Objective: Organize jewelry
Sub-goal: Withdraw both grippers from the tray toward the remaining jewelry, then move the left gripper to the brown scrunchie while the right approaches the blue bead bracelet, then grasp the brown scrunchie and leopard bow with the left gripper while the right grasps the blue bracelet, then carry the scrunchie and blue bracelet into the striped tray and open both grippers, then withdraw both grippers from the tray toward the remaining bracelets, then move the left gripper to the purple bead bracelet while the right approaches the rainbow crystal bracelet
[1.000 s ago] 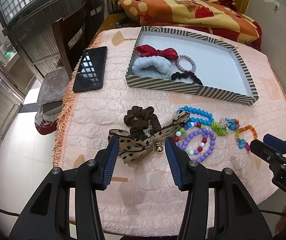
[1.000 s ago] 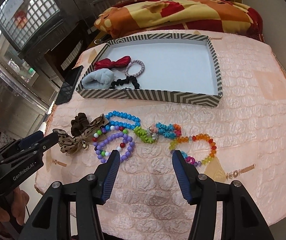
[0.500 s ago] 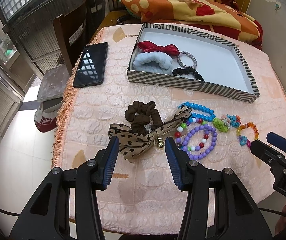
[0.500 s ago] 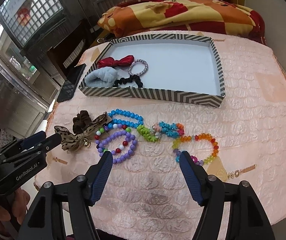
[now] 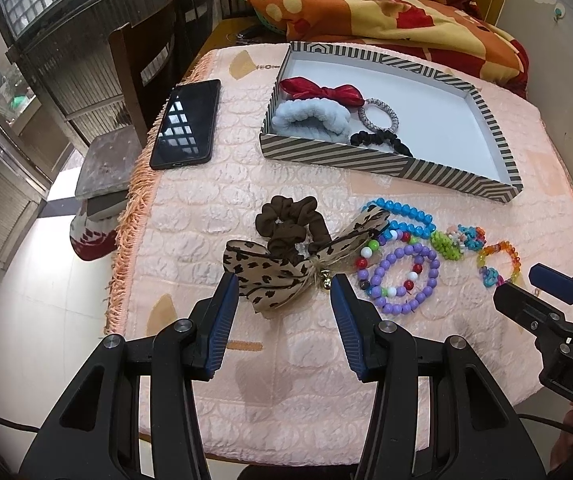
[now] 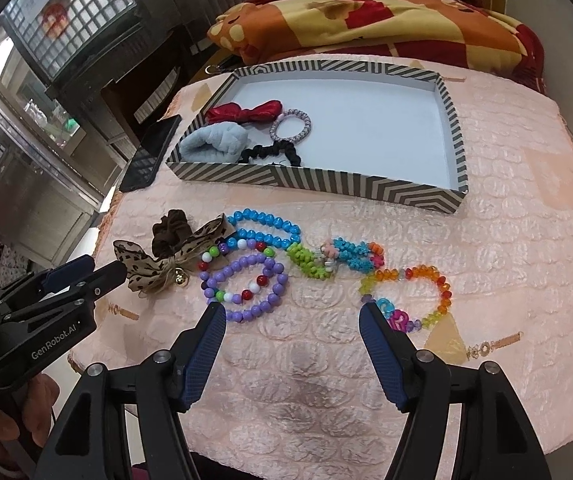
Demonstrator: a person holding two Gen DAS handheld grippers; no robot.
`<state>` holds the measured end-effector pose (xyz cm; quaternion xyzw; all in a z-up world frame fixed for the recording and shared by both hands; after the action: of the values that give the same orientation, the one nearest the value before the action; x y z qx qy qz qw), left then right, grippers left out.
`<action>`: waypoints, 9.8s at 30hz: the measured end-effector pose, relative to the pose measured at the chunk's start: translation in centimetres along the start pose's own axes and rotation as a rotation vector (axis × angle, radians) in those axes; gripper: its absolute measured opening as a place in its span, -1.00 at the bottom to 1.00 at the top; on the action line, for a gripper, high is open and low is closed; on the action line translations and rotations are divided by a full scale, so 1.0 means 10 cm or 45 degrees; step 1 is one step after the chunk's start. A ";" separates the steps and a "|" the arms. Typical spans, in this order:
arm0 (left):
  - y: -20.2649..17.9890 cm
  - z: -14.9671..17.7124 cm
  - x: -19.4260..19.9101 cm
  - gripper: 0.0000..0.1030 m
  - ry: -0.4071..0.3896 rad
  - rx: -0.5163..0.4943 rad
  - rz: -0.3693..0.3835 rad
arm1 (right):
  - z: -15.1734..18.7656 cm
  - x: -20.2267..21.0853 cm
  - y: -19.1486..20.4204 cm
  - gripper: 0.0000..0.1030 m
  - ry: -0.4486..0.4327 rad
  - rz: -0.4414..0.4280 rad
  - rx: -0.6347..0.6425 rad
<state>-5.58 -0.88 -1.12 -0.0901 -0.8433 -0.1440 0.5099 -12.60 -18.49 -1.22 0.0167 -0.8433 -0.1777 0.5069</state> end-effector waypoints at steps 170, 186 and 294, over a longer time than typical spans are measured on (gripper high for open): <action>-0.43 -2.38 -1.27 -0.12 -0.021 -0.135 0.122 | -1.51 -0.73 -0.79 -0.27 -0.054 0.072 -0.181; -0.28 -1.69 -0.54 -0.02 -0.115 -0.095 0.100 | -0.97 -0.35 -0.52 -0.19 -0.116 0.051 -0.164; -0.48 0.08 -0.16 -0.02 0.092 -0.012 0.132 | 0.28 0.16 -0.83 0.01 -0.055 0.107 -0.139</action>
<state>-6.96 -5.15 -3.64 -0.1307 -0.8178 -0.1247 0.5464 -17.07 -25.76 -3.67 -0.0502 -0.8431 -0.2022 0.4958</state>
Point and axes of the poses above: each gripper's, at about its wrist camera, not at the fingertips, and x roughly against the way its jaws point, y to its left, z to its underside, the point moved 2 cm from there along -x, roughly the way its jaws point, and after that the axes turned 8 degrees about -z, right-handed, at the moved point
